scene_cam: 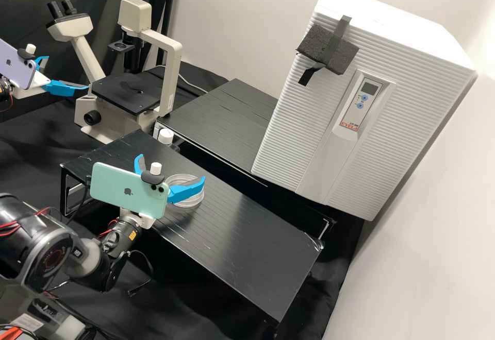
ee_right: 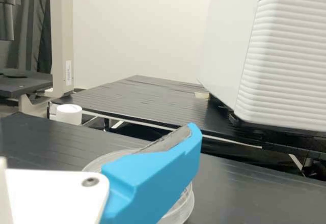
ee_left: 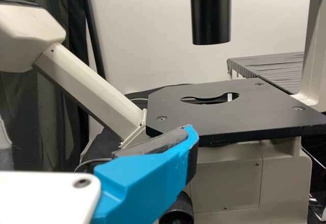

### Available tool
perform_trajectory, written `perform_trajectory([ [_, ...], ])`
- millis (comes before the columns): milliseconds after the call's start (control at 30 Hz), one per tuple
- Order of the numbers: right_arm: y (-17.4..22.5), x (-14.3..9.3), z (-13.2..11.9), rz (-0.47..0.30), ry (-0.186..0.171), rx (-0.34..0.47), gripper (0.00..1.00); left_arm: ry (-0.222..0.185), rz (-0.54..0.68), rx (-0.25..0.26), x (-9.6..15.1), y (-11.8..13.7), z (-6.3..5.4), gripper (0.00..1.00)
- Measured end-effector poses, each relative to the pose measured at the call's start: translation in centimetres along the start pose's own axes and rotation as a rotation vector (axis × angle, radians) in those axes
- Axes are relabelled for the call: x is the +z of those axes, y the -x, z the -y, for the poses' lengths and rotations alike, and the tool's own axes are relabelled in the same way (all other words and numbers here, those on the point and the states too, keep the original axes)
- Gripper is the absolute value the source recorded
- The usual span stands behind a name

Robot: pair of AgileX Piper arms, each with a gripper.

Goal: Open the petri dish lid.

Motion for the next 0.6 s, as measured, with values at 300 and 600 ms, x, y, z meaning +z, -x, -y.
perform_trajectory([
  [300, -0.01, 0.19, -0.13, 0.021, -0.004, 0.016, 1.0, 0.0, 0.0, 0.0, 0.0, 0.0, 0.0, 1.0],
  [600, -0.11, -0.1, 0.31, 0.011, 0.02, -0.001, 1.0, 0.0, 0.0, 0.0, 0.0, 0.0, 0.0, 1.0],
])
